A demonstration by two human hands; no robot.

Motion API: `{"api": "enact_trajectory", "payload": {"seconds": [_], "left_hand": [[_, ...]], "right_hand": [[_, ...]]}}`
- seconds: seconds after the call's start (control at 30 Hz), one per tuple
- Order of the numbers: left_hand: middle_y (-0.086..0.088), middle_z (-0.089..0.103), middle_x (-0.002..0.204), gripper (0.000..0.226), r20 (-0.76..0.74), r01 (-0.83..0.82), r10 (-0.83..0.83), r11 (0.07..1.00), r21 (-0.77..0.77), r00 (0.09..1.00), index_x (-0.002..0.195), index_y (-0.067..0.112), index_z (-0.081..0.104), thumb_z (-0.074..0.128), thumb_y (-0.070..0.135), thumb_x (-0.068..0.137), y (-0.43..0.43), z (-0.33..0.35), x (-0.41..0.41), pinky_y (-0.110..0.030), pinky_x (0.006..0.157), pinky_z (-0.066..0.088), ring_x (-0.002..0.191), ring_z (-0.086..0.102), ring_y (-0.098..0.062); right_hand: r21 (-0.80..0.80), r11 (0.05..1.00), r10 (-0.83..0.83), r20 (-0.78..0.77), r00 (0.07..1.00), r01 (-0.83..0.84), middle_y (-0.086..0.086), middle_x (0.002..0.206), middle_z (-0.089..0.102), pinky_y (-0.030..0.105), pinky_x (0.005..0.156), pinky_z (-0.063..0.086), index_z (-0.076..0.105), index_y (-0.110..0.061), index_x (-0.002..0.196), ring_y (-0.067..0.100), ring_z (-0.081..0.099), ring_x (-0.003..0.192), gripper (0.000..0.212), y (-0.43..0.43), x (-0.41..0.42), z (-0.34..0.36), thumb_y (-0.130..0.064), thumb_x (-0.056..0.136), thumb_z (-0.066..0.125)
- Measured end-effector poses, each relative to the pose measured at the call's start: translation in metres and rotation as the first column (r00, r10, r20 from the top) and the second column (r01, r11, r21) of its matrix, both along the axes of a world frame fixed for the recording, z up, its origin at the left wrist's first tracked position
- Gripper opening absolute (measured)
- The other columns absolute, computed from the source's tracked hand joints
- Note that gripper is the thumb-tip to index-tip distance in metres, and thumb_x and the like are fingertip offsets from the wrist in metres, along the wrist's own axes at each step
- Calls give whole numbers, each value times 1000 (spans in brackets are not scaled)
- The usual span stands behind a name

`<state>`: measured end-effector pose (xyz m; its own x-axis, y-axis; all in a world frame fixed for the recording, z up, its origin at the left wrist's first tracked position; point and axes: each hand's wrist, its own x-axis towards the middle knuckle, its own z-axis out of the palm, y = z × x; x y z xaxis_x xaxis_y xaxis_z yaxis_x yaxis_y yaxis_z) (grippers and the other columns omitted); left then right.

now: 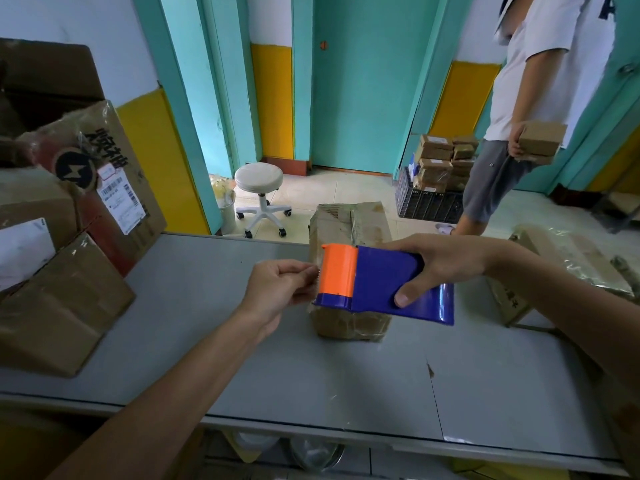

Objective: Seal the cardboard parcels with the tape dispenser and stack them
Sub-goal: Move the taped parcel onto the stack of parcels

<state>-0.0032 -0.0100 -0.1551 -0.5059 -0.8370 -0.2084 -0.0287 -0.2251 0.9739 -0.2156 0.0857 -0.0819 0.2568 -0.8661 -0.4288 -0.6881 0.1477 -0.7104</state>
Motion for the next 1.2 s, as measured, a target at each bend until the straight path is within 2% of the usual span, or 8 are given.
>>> {"api": "enact_trajectory", "payload": {"seconds": [0.13, 0.33, 0.63, 0.77, 0.87, 1.07, 1.13, 1.2], "left_hand": [[-3, 69, 60, 7, -9, -111, 111, 994, 15, 994, 82, 0, 65, 59, 0, 86, -17, -3, 19, -15, 51, 52, 56, 68, -11], [-3, 68, 57, 10, 61, -102, 100, 994, 39, 993, 77, 2, 63, 59, -1, 86, -18, -14, 15, -15, 49, 51, 54, 68, -12], [-13, 70, 69, 8, 126, -118, 116, 993, 16, 985, 82, -4, 67, 67, 5, 83, -18, -29, 5, -20, 52, 54, 62, 70, -20], [-16, 67, 66, 9, 154, -151, 144, 988, 38, 977, 79, -1, 58, 67, 0, 81, -16, -32, -4, -21, 46, 52, 53, 68, -17], [-13, 67, 64, 14, 210, -177, 177, 984, -23, 961, 75, 3, 55, 67, 0, 82, -15, -42, -7, -22, 45, 53, 51, 67, -15], [12, 63, 60, 17, 514, -34, 283, 897, -441, 810, 69, 19, 61, 73, 29, 78, -14, -60, -10, -21, 58, 43, 73, 66, -15], [2, 70, 88, 20, 658, 108, 204, 910, -401, 725, 84, 25, 66, 66, 44, 81, -18, -64, -6, -27, 73, 45, 96, 63, -23], [-7, 54, 131, 41, 840, 283, 81, 920, -269, 536, 115, 26, 62, 58, 52, 84, -26, -67, 2, -36, 92, 43, 120, 50, -28]], "right_hand": [[70, 997, -7, -65, 998, 12, -13, 103, 66, 21, 78, 54, 50, -23, 119, 11, 65, 96, 51, 7, -19, 12, -32, 72, 67], [206, 978, -9, -157, 987, 42, -23, 91, 67, 7, 65, 47, 51, -25, 109, -5, 63, 88, 46, 13, -34, 19, -32, 67, 66], [281, 940, -81, -373, 924, 196, -11, 104, 67, 19, 74, 50, 52, -28, 121, 7, 65, 93, 74, 16, -67, 5, -52, 54, 74], [328, 922, -57, -410, 910, 205, -12, 102, 67, 14, 69, 47, 54, -26, 118, 4, 66, 87, 66, 9, -68, 7, -47, 57, 70], [348, 911, -60, -422, 905, 223, -9, 102, 68, 21, 76, 50, 56, -25, 119, 8, 66, 89, 67, 3, -69, 5, -45, 57, 71], [398, 892, -18, -444, 896, 216, -9, 106, 65, 30, 90, 49, 53, -27, 120, 11, 63, 95, 71, -5, -69, 1, -49, 54, 71], [410, 891, -2, -431, 902, 198, -10, 103, 66, 28, 88, 50, 54, -28, 117, 10, 64, 93, 66, -6, -69, 0, -47, 56, 69], [405, 898, 17, -417, 909, 169, -9, 101, 68, 29, 86, 52, 55, -27, 115, 11, 66, 91, 63, -9, -67, -1, -47, 57, 70]]}}
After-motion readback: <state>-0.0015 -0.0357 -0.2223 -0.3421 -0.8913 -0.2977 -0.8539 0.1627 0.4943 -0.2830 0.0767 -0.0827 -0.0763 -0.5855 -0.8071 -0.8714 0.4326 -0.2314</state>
